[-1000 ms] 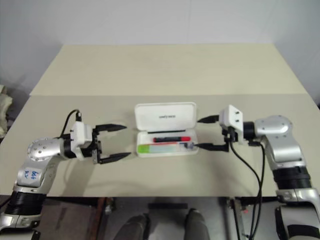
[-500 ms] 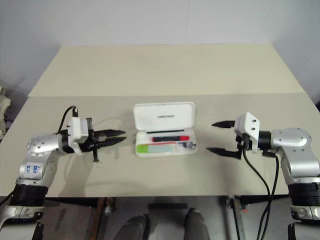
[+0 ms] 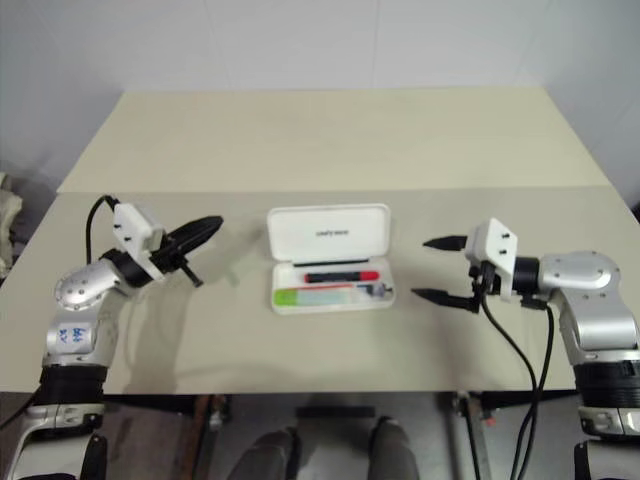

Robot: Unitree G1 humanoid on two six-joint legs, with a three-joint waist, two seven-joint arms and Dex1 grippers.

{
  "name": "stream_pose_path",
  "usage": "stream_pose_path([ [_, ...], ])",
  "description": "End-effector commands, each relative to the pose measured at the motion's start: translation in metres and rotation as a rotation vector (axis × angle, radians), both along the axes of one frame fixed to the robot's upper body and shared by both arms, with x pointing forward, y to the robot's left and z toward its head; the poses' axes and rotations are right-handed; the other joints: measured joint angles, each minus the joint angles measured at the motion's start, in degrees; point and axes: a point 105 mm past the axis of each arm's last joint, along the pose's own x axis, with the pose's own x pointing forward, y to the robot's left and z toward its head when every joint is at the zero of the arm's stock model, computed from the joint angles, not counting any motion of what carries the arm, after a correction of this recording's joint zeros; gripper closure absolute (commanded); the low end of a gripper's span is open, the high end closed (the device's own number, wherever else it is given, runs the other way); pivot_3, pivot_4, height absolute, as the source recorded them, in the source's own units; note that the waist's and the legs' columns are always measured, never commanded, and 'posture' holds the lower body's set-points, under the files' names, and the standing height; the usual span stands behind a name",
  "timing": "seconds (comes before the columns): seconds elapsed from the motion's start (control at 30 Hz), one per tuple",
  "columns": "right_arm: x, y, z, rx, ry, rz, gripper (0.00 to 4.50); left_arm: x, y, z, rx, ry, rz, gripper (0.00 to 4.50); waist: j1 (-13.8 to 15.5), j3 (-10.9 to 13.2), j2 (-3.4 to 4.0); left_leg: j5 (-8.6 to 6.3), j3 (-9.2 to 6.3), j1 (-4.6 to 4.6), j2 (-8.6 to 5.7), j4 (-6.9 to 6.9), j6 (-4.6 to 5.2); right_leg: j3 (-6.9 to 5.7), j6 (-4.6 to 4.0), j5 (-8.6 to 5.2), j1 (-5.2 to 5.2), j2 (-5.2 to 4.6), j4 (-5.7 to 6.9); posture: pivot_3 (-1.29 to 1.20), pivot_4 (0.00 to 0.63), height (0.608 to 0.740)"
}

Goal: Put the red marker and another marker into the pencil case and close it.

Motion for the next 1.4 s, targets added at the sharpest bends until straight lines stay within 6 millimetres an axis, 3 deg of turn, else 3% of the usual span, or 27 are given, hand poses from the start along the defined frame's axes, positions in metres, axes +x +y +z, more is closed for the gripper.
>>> stream_pose_path([
  [0.03, -0.001, 0.003, 0.013, -0.007, -0.054, 0.012, 0.00, 0.014, 0.000, -0.002, 0.003, 0.015, 0.068, 4.45, 0.0, 0.0, 0.00, 0.00, 0.00, 0.00, 0.00, 0.00, 0.00, 0.00, 0.00, 0.00, 0.00, 0.00, 0.00, 0.00, 0.150, 0.740],
  [0.17, -0.002, 0.005, 0.013, -0.005, -0.056, 0.015, 0.00, 0.030, -0.013, -0.008, -0.026, 0.085, 0.063, 4.45, 0.3, 0.0, -0.02, 0.00, 0.00, -0.03, -0.01, 0.04, 0.00, -0.01, 0.02, 0.01, 0.01, 0.00, 0.00, 0.00, 0.150, 0.740],
  [0.3, -0.005, 0.009, 0.012, 0.002, -0.056, 0.025, 0.00, 0.045, -0.040, -0.004, -0.032, 0.099, 0.008, 4.45, 0.3, 0.0, -0.03, 0.00, 0.00, -0.05, -0.02, 0.05, 0.00, -0.01, 0.04, 0.02, 0.01, 0.00, -0.02, 0.00, 0.150, 0.740],
  [0.47, -0.006, 0.008, 0.011, 0.002, -0.055, 0.022, 0.00, 0.048, -0.056, 0.002, -0.033, 0.081, -0.060, 4.45, -0.2, 0.0, -0.04, 0.00, 0.03, -0.04, -0.01, 0.01, 0.00, 0.00, 0.05, 0.03, 0.01, 0.00, -0.08, 0.00, 0.150, 0.740],
  [0.7, -0.008, 0.006, 0.009, 0.006, -0.051, 0.017, 0.00, 0.029, -0.068, 0.013, -0.037, -0.013, -0.233, 4.45, 0.0, 0.0, -0.04, 0.00, 0.04, -0.05, -0.01, 0.07, 0.00, 0.00, 0.07, 0.04, 0.01, 0.00, -0.07, 0.00, 0.150, 0.740],
  [1.2, -0.007, 0.011, 0.008, 0.026, -0.056, 0.026, 0.00, -0.002, -0.096, 0.016, 0.190, -0.135, -0.506, 4.45, 0.1, 0.0, -0.05, 0.00, 0.04, -0.06, -0.01, 0.07, 0.00, 0.00, 0.08, 0.04, 0.02, 0.00, -0.06, 0.00, 0.150, 0.740],
  [1.3, -0.006, 0.009, 0.008, 0.027, -0.060, 0.011, 0.00, -0.017, -0.114, 0.009, 0.332, -0.136, -0.632, 4.45, 0.1, 0.0, -0.05, 0.00, 0.04, -0.06, -0.01, 0.08, 0.00, 0.00, 0.08, 0.04, 0.02, 0.00, -0.06, 0.00, 0.150, 0.740],
  [1.4, -0.008, 0.008, 0.009, 0.031, -0.067, -0.001, 0.00, -0.025, -0.129, 0.007, 0.356, -0.118, -0.692, 4.45, 0.1, 0.0, -0.05, 0.00, 0.04, -0.07, -0.02, 0.08, 0.00, 0.00, 0.08, 0.04, 0.02, 0.00, -0.06, 0.00, 0.150, 0.740],
])
